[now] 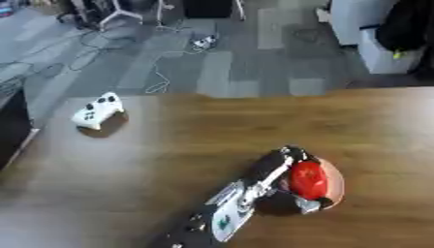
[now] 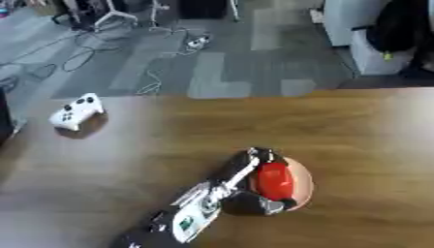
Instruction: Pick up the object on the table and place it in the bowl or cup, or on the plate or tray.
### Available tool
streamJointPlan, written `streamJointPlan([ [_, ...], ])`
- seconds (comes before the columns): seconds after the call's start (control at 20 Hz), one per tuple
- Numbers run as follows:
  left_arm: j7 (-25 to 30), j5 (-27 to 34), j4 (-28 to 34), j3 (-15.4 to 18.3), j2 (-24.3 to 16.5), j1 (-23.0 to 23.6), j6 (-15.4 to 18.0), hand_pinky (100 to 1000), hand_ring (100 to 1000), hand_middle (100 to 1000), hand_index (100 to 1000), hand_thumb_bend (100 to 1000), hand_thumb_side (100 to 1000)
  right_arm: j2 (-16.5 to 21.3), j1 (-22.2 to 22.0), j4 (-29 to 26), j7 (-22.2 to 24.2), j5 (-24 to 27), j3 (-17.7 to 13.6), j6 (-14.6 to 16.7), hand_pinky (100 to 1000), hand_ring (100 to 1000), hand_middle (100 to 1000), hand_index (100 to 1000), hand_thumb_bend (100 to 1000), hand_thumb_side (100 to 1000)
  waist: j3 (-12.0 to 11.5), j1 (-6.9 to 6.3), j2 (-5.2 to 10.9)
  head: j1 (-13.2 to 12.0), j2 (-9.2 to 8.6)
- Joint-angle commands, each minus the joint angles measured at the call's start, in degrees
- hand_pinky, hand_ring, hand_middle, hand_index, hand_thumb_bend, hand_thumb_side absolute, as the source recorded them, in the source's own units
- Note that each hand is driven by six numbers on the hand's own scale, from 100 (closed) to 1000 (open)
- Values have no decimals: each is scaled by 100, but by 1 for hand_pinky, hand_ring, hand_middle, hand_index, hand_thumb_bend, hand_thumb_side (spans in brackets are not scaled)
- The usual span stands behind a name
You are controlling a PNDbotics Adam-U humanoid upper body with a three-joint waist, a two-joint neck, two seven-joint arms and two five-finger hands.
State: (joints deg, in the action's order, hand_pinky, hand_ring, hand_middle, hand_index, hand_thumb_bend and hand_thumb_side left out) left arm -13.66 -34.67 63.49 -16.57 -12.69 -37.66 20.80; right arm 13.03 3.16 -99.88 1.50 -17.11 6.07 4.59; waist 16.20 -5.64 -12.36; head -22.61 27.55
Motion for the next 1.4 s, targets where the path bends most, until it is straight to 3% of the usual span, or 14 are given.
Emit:
streamJointPlan([
  [0.05,-20,-144,18,23,-14,-154,49,371,434,281,546,471,472,2,-6,-73,-4,-46,-28,16,441,679,705,883,100,719,26,13,42,-188,-122],
  [0.3,-23,-357,-26,20,-45,-216,114,378,439,286,544,477,461,-43,-27,-69,-4,-66,-35,17,442,677,705,883,100,719,60,7,17,-377,-235],
  [0.65,-68,-496,-165,116,-151,-373,122,375,443,288,543,483,457,-85,-37,-92,1,-71,-28,21,442,675,706,883,100,721,95,19,-3,-442,-335],
  [0.85,-85,-487,-298,166,-219,-421,124,377,448,288,544,486,463,-87,-36,-112,6,-65,-25,19,443,675,706,884,100,722,102,17,0,-306,-278],
  [1.4,-111,-533,-545,211,-201,-375,188,387,458,289,547,488,478,-80,-29,-134,14,-58,-21,16,444,676,708,885,100,724,102,26,4,-58,-339],
])
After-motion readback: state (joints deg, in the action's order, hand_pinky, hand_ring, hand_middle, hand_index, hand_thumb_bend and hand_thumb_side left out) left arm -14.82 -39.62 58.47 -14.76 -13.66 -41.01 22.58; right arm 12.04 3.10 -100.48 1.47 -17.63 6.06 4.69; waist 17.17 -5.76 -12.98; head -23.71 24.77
